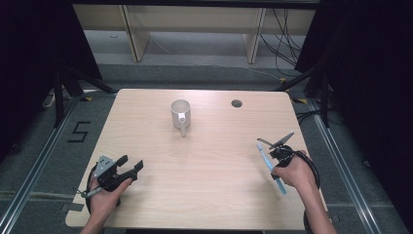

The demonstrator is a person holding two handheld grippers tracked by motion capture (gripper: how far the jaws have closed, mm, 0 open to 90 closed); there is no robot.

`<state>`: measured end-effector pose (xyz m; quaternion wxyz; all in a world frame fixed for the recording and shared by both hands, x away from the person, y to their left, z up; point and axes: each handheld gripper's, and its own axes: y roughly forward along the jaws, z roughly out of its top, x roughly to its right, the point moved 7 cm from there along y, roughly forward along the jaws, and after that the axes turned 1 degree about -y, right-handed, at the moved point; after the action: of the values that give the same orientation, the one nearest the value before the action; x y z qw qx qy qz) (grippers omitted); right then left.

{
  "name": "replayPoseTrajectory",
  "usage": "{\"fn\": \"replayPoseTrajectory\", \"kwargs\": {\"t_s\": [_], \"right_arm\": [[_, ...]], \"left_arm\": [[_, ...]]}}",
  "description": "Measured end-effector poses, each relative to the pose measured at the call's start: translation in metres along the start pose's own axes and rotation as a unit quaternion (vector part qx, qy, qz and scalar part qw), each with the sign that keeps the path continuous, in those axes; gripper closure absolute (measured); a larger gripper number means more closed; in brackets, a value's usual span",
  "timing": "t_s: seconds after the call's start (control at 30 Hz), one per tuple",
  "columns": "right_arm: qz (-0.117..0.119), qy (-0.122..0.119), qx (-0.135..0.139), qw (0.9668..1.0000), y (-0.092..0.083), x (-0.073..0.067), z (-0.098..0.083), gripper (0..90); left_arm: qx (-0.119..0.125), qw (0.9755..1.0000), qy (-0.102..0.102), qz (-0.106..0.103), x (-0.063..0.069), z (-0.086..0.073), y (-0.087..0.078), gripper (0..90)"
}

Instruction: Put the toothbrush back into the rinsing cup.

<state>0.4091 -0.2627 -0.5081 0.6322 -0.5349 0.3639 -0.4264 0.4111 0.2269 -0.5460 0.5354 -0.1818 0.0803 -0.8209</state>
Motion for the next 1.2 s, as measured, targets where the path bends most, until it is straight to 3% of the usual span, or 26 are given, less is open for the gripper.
{"fn": "replayPoseTrajectory", "kwargs": {"t_s": [0.13,0.37,0.47,0.6,0.7,0.73,0.77,1.1,1.13,1.2], "right_arm": [[0.008,0.000,-0.004,1.0000,-0.002,-0.001,-0.001,79.7],[0.005,0.008,0.015,0.9998,-0.005,-0.001,0.001,79.7],[0.014,0.007,0.021,0.9997,-0.005,-0.002,0.001,79.7],[0.013,0.013,0.039,0.9990,-0.006,-0.006,0.004,79.6],[0.003,0.000,0.064,0.9979,-0.006,-0.004,0.007,79.7],[0.004,0.030,0.060,0.9978,-0.009,-0.010,0.006,79.6],[0.003,0.012,0.066,0.9977,-0.010,-0.007,0.007,79.7],[0.003,0.018,0.115,0.9932,-0.015,-0.011,0.013,79.6],[0.007,0.006,0.121,0.9927,-0.016,-0.010,0.013,79.6],[0.005,0.008,0.132,0.9912,-0.016,-0.010,0.015,79.6]], "left_arm": [[0.001,1.0000,0.000,0.000,0.000,0.000,0.000,28.1],[0.000,1.0000,0.002,0.001,0.001,0.000,0.000,28.2],[0.001,1.0000,0.002,0.000,0.001,0.000,0.000,28.3],[0.001,1.0000,0.001,-0.001,0.000,0.000,0.000,28.3],[0.001,1.0000,0.002,0.000,0.001,0.000,0.000,28.3],[0.001,1.0000,0.002,0.000,0.001,0.000,0.000,28.3],[0.001,1.0000,0.003,0.000,0.001,0.000,0.000,28.3],[0.001,1.0000,0.003,0.000,0.001,0.000,0.000,28.4],[0.001,1.0000,0.002,0.000,0.001,0.000,0.000,28.4],[0.001,1.0000,0.002,0.000,0.001,0.000,0.000,28.3]]}}
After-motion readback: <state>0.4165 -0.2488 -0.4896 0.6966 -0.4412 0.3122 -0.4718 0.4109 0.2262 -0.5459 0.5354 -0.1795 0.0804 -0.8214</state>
